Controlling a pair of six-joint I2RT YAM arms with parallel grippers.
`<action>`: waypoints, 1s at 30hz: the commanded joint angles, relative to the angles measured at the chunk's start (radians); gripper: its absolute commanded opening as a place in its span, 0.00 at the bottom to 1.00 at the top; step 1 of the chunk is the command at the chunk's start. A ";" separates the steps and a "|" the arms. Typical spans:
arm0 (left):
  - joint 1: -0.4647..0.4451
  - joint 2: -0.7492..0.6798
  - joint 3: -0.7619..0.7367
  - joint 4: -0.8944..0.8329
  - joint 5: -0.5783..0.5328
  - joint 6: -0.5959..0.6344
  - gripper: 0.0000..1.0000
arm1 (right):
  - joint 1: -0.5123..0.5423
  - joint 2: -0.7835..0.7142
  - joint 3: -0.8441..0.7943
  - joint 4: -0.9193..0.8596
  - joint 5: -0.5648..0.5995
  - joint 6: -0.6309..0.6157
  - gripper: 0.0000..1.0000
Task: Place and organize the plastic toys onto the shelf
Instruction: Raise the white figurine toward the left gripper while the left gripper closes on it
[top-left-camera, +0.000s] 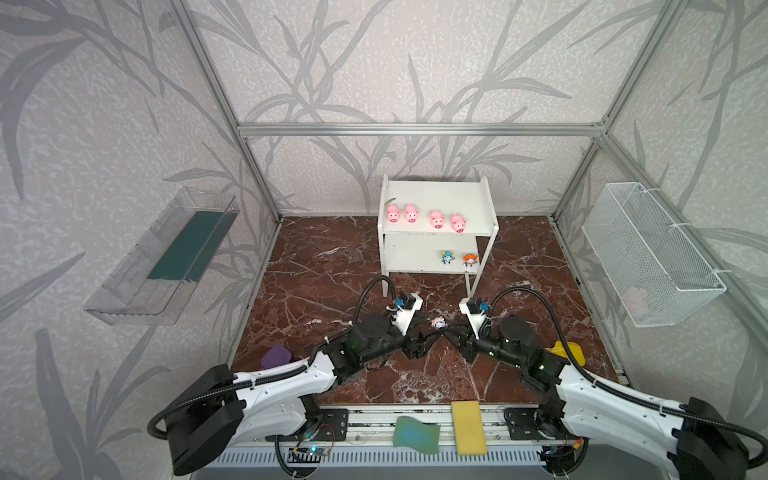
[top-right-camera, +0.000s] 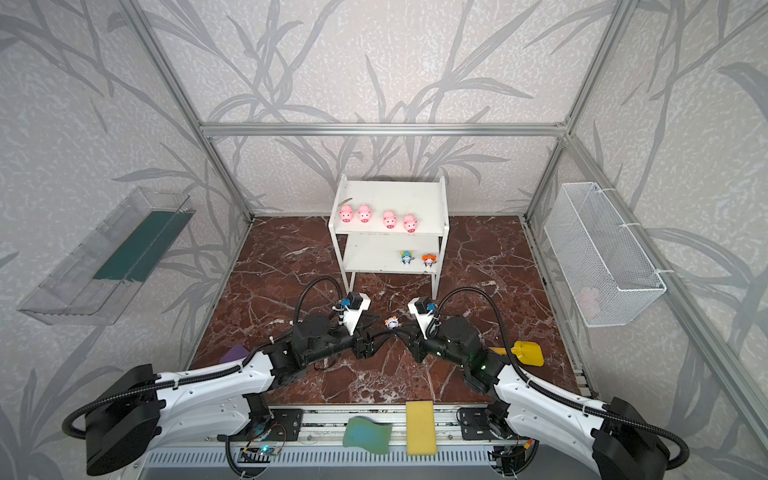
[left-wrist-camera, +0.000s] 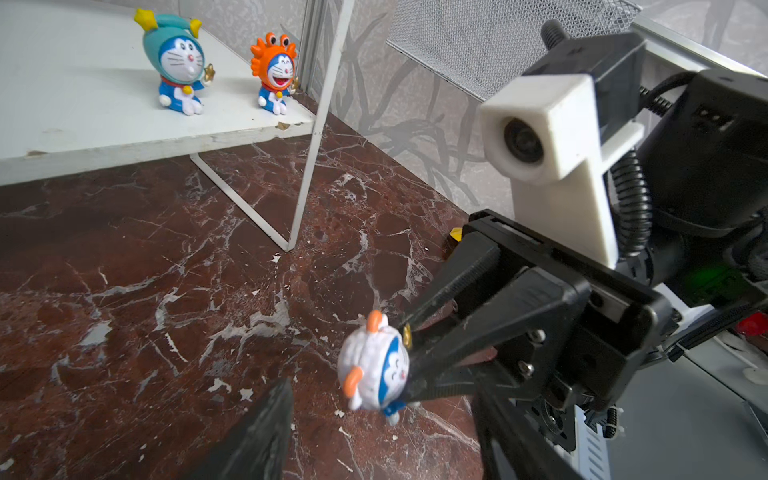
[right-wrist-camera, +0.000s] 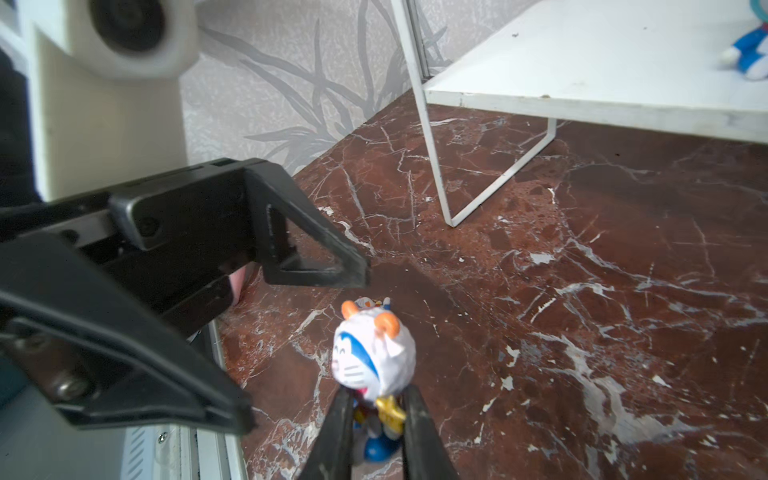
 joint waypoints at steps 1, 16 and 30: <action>-0.005 0.017 0.010 0.113 0.026 -0.064 0.65 | 0.023 -0.024 0.016 0.029 0.016 -0.027 0.16; -0.008 0.039 0.016 0.117 0.042 -0.096 0.42 | 0.095 -0.073 -0.001 0.051 0.106 -0.069 0.15; -0.006 0.030 0.023 0.086 0.001 -0.077 0.25 | 0.123 -0.050 -0.002 0.048 0.144 -0.082 0.28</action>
